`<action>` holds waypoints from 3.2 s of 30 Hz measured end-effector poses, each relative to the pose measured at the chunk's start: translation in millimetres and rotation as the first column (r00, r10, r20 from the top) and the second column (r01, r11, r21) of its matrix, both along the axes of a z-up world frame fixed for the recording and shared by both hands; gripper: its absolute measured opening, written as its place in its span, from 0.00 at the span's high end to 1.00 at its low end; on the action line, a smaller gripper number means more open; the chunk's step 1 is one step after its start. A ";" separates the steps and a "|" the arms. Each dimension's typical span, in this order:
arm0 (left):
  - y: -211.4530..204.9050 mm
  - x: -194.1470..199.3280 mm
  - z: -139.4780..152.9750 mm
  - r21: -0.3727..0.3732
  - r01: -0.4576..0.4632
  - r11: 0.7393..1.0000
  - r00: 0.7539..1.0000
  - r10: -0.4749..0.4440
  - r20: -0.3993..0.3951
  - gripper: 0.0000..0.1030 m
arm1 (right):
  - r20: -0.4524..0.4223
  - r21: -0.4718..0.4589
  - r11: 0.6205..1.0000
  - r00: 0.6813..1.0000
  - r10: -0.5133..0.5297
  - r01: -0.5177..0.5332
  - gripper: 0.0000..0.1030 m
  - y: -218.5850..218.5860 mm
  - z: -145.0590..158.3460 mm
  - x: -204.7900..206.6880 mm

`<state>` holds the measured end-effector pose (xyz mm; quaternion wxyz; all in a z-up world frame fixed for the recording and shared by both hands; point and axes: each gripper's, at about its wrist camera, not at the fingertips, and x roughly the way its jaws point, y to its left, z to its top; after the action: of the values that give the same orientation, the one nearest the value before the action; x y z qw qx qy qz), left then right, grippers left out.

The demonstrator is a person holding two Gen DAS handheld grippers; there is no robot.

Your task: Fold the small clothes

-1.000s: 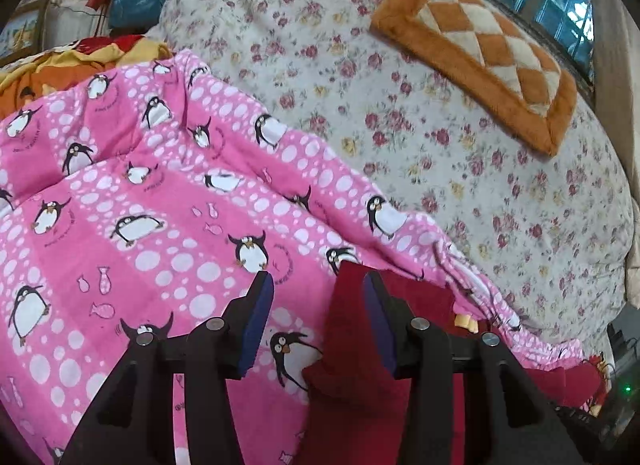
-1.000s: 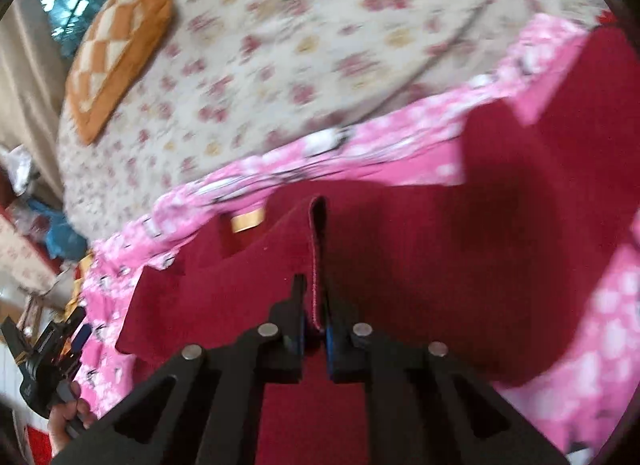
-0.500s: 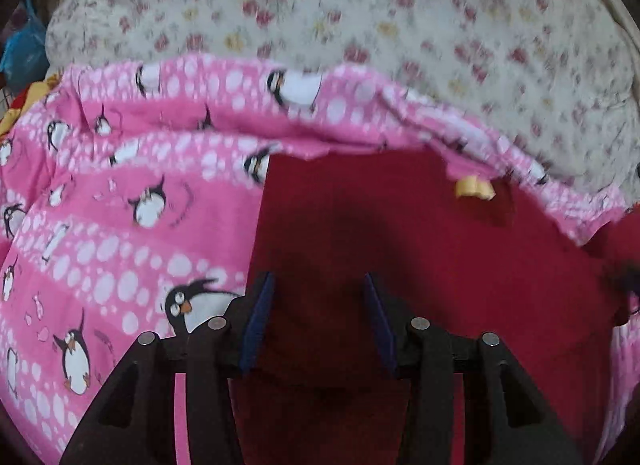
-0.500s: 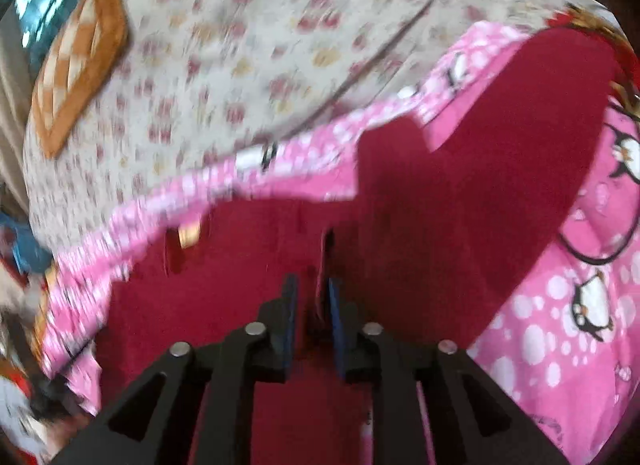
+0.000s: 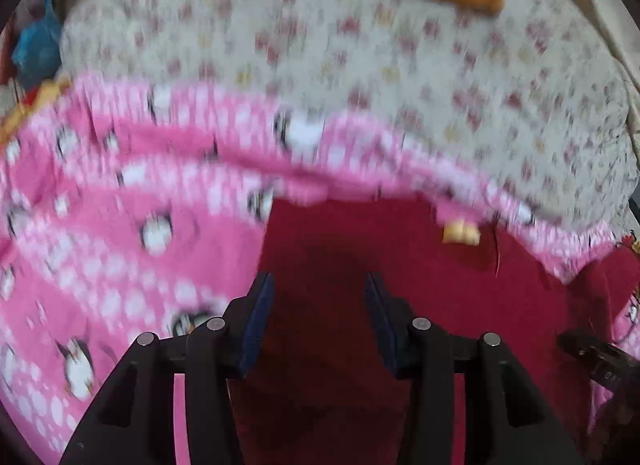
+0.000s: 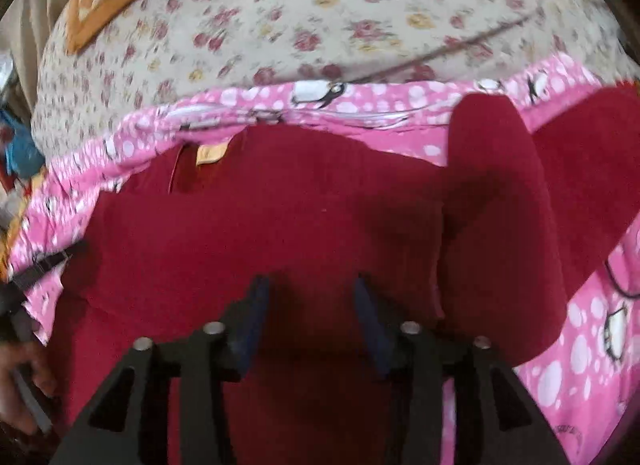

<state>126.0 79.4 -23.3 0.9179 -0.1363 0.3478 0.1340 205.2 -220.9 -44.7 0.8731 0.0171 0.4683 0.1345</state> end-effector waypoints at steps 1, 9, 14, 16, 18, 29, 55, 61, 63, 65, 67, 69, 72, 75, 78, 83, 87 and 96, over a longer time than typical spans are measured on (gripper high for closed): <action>-4.5 5.2 3.9 0.024 0.013 1.000 1.000 -0.014 0.026 0.71 | 0.047 0.001 1.000 0.999 -0.022 0.022 0.52 2.4 8.9 -0.6; 9.6 58.0 -45.9 -0.133 0.064 0.989 0.985 -0.084 -0.149 0.68 | -0.015 -0.088 0.994 0.998 0.061 -0.062 0.45 28.6 -21.2 34.2; 11.7 56.5 -49.4 -0.171 0.090 0.981 0.985 -0.113 -0.132 0.56 | 0.056 -0.102 0.993 0.997 0.060 -0.054 0.43 30.0 -7.0 28.2; 6.7 55.2 -47.1 -0.142 0.100 0.985 0.983 -0.119 -0.139 0.56 | 0.083 -0.114 0.989 0.992 0.098 -0.089 0.43 39.2 2.0 15.5; -1.8 45.7 -37.7 -0.106 0.096 0.990 0.986 -0.109 -0.126 0.56 | 0.093 -0.123 0.984 0.985 0.145 -0.133 0.43 49.6 6.5 -1.5; -49.6 -15.4 -4.9 -0.212 0.190 0.959 0.977 -0.206 -0.057 0.56 | 0.324 -0.053 0.997 0.945 -0.034 0.054 0.37 -36.0 75.9 -22.8; -72.0 24.0 -28.2 -0.269 0.245 0.931 0.948 -0.288 -0.134 0.56 | 0.241 -0.214 0.947 0.952 -0.187 0.240 0.47 -298.6 72.8 105.8; -70.6 25.0 -29.5 -0.271 0.241 0.932 0.950 -0.284 -0.131 0.56 | 0.241 -0.146 0.965 0.953 -0.181 0.220 0.84 -299.6 78.1 91.6; -70.1 24.6 -29.3 -0.268 0.241 0.933 0.950 -0.283 -0.130 0.56 | 0.287 -0.141 0.967 0.944 -0.166 0.213 0.87 -295.5 89.3 75.8; -68.7 24.6 -29.3 -0.264 0.239 0.934 0.951 -0.280 -0.130 0.56 | 0.315 -0.142 0.965 0.934 -0.167 0.221 0.87 -291.8 101.2 65.1; -67.1 24.4 -28.2 -0.260 0.229 0.938 0.955 -0.269 -0.126 0.56 | 0.367 -0.114 0.965 0.912 -0.181 0.238 0.87 -286.6 121.5 46.9; -62.8 23.4 -25.6 -0.251 0.214 0.944 0.961 -0.249 -0.118 0.56 | 0.419 -0.062 0.968 0.886 -0.197 0.245 0.87 -278.0 144.7 27.8; -54.7 20.8 -20.6 -0.254 0.194 0.947 0.970 -0.223 -0.092 0.56 | 0.502 0.032 0.974 0.839 -0.209 0.224 0.87 -256.0 180.5 0.9; -45.9 16.4 -11.8 -0.271 0.185 0.945 0.979 -0.202 -0.035 0.56 | 0.562 0.165 0.980 0.806 -0.183 0.108 0.87 -210.9 208.3 -30.4; -39.3 16.0 -7.9 -0.307 0.192 0.932 0.980 -0.200 0.004 0.56 | 0.554 0.227 0.972 0.829 -0.083 -0.054 0.87 -147.9 200.2 -47.4; -30.2 17.3 -10.6 -0.385 0.191 0.903 0.980 -0.196 0.025 0.56 | 0.396 0.257 0.947 0.915 0.076 -0.190 0.86 -32.3 99.6 -41.2; -31.2 20.9 -8.9 -0.430 0.233 0.872 0.972 -0.226 0.066 0.56 | 0.228 0.220 0.958 0.965 0.133 -0.184 0.86 28.5 17.8 -24.0; -80.1 50.7 -39.0 -0.543 0.385 0.746 0.896 -0.444 0.025 0.56 | 0.117 0.091 0.980 0.980 0.163 -0.174 0.48 44.8 -4.3 -60.2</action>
<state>176.8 -0.7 -62.3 0.8297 -0.2984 0.4406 -0.1685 145.0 -176.1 -49.0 0.8807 0.0139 0.4126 0.2323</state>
